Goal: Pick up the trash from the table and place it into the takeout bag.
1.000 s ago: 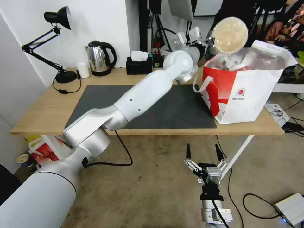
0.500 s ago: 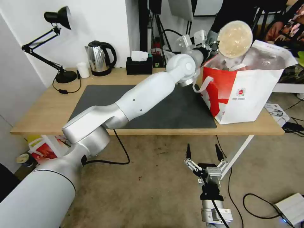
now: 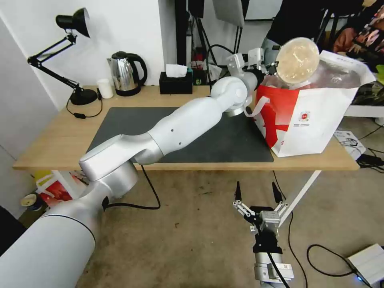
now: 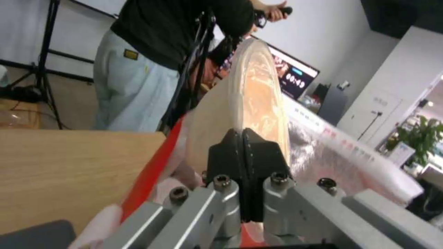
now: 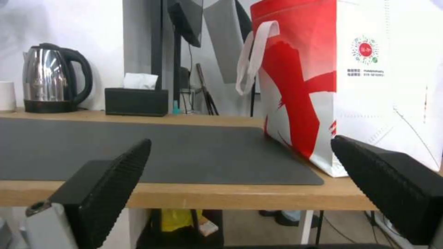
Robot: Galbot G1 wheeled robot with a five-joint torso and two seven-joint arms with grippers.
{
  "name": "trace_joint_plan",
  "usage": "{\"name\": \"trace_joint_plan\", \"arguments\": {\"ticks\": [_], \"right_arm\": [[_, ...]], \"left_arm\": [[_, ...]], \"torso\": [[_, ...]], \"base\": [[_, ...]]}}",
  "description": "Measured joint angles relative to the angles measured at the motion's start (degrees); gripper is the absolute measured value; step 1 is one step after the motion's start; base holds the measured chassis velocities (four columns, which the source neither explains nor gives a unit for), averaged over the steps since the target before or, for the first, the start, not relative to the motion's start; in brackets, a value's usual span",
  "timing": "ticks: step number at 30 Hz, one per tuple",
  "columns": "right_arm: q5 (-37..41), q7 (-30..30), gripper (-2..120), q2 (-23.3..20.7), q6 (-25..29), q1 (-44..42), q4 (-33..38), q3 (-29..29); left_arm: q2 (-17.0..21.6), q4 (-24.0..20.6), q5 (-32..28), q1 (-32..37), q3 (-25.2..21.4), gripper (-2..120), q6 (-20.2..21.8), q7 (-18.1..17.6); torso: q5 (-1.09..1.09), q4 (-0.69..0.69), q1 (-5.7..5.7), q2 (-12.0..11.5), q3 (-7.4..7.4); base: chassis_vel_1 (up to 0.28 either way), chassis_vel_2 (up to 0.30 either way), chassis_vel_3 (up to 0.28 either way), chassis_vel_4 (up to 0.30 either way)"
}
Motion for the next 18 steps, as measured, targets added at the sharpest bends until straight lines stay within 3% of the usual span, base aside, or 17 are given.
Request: {"name": "trace_joint_plan", "arguments": {"ticks": [18], "right_arm": [[0.00,0.00,100,0.00,0.00,0.00,0.00,0.00]], "left_arm": [[0.04,1.69,4.67,1.85,2.92,0,-0.61,1.97]], "torso": [[-0.01,0.00,0.00,0.00,0.00]], "base": [[0.000,0.000,0.000,0.000]]}}
